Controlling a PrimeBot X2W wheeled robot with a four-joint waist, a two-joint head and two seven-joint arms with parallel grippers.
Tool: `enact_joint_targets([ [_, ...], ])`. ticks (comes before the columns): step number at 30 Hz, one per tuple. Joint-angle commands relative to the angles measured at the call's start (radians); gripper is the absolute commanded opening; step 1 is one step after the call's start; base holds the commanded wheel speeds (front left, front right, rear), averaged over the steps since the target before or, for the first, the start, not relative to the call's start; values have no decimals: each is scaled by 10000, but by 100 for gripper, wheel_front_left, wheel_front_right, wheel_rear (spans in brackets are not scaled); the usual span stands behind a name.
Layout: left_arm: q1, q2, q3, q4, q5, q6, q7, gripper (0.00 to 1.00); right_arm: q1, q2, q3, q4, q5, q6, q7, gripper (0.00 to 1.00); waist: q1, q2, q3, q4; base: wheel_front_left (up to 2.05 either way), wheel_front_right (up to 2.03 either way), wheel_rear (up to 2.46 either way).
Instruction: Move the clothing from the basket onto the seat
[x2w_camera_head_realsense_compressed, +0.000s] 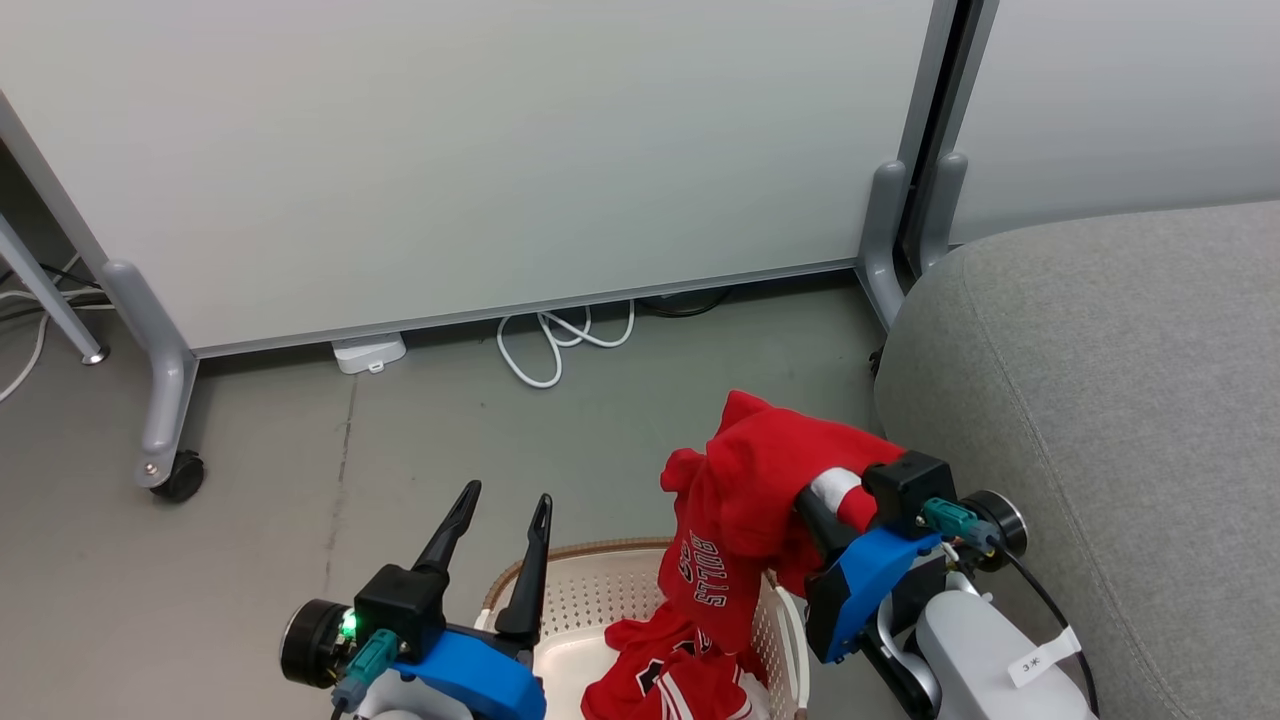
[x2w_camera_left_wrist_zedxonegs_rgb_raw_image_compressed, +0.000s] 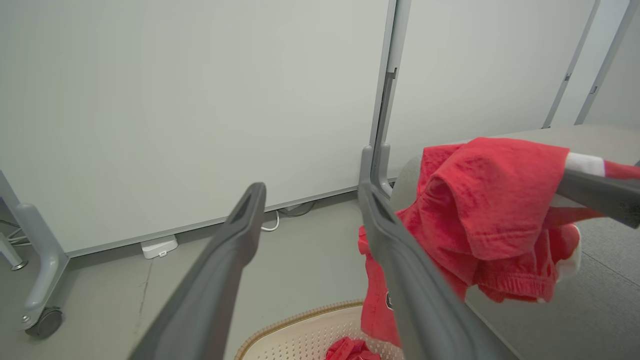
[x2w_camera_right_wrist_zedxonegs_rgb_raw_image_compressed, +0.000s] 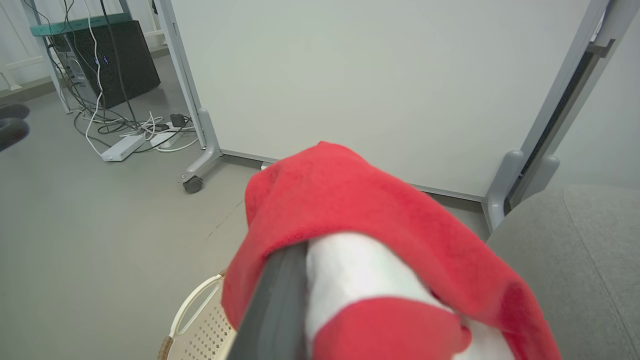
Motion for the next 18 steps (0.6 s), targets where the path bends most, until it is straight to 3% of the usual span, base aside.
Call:
enact_joint_targets([
  [1,103,-57,102,-46,110,-48,-48,100,133,-22,-29,-66,-36,1,35,0,0,0,6,-5,0,0,0],
  [10,182,-330,417,6,461,-264,-48,100,115,-22,-104,-132,-3,1,44,0,0,0,30,-231,0,0,0],
  [18,213,-438,595,-25,663,-400,-47,100,97,-22,-67,-178,38,1,26,0,0,0,97,-971,0,0,0],
])
